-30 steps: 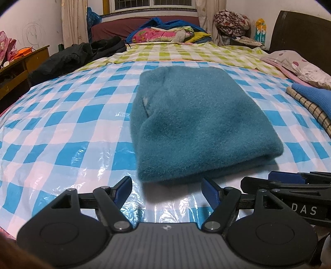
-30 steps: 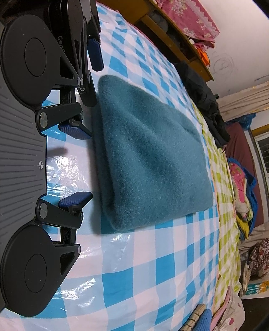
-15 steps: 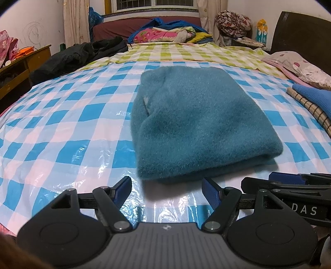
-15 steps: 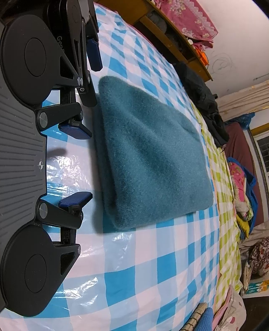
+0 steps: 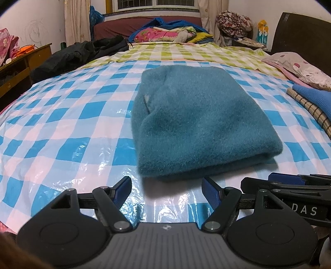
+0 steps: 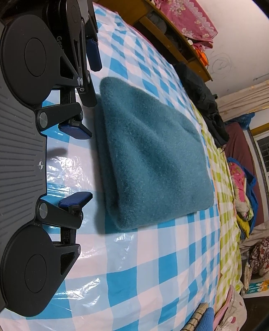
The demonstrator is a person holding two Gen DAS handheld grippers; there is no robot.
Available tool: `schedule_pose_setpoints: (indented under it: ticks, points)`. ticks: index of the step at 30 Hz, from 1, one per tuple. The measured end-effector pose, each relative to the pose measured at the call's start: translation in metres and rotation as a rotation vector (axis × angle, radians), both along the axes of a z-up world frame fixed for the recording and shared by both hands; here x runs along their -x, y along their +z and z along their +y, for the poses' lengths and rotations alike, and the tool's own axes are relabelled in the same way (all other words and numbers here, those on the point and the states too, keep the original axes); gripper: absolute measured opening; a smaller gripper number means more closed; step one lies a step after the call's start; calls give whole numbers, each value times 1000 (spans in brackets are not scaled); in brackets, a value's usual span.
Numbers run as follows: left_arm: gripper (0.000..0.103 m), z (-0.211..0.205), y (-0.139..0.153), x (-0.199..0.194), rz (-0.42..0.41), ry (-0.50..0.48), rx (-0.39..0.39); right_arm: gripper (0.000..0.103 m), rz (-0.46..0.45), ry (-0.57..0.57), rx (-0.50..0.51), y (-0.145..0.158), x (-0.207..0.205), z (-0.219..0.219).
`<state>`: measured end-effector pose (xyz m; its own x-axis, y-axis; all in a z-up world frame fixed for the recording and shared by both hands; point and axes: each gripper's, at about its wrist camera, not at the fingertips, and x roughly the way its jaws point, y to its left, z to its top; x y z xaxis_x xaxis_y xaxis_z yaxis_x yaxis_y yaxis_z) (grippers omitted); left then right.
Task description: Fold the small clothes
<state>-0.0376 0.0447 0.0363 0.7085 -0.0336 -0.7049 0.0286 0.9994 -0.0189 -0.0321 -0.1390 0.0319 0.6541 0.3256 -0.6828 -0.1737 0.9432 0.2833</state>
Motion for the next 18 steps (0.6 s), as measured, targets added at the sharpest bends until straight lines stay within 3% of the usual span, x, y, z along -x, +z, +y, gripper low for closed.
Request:
schedule_pose_setpoints:
  ticks: [18]
  points:
    - [80,-2,-2,5,-24,10,-11,56,-14,-21,10,-1,3,1]
